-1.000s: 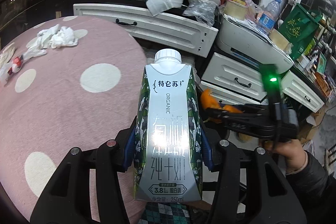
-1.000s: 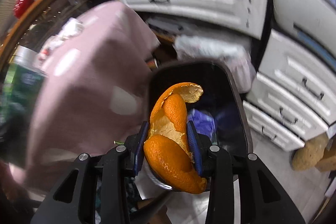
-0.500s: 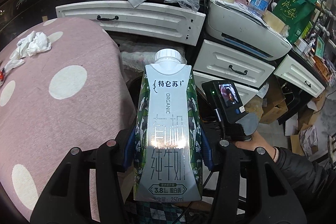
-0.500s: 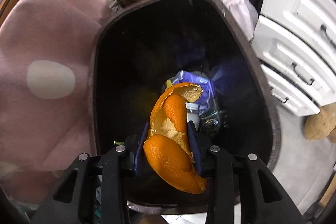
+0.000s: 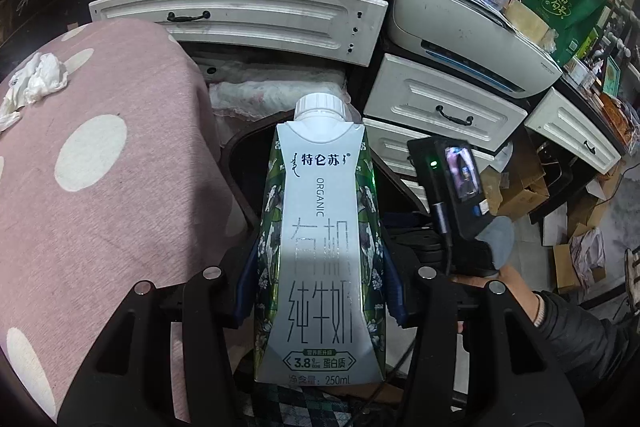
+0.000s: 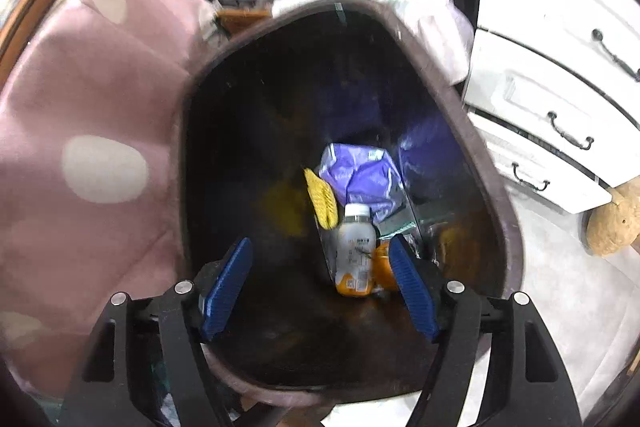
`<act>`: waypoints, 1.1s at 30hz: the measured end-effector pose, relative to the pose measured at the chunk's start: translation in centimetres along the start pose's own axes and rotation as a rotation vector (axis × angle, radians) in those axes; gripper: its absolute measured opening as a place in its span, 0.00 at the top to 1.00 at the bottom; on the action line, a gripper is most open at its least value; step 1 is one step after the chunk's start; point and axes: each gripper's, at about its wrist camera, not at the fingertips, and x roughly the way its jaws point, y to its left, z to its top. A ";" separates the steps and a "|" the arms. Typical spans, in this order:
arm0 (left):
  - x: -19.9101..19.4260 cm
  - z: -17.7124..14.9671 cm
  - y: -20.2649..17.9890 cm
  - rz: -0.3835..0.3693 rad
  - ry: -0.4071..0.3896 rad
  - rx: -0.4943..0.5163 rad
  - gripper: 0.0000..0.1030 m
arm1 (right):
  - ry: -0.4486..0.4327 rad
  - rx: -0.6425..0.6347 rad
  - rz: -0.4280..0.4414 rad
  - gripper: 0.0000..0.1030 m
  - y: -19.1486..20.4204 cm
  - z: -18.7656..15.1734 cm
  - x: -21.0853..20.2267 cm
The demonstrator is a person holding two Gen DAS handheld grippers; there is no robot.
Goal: Collect trash
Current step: 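Lower the milk carton into the bin and open the left tool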
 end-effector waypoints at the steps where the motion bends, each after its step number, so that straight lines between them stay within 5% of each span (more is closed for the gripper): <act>1: 0.3 0.1 -0.1 -0.002 0.004 0.002 0.50 | -0.027 0.006 0.005 0.30 0.2 -0.2 -1.0; 14: 3.7 1.6 -1.2 -0.015 0.052 0.014 0.50 | -0.248 0.076 0.008 0.18 0.4 -0.6 -9.2; 18: 4.5 1.7 -1.6 -0.009 0.058 0.021 0.50 | -0.280 0.133 -0.095 0.18 -1.4 -1.3 -10.1; 33: 12.0 1.8 -2.8 0.018 0.223 0.043 0.50 | -0.367 0.219 -0.149 0.18 -4.5 -4.1 -12.7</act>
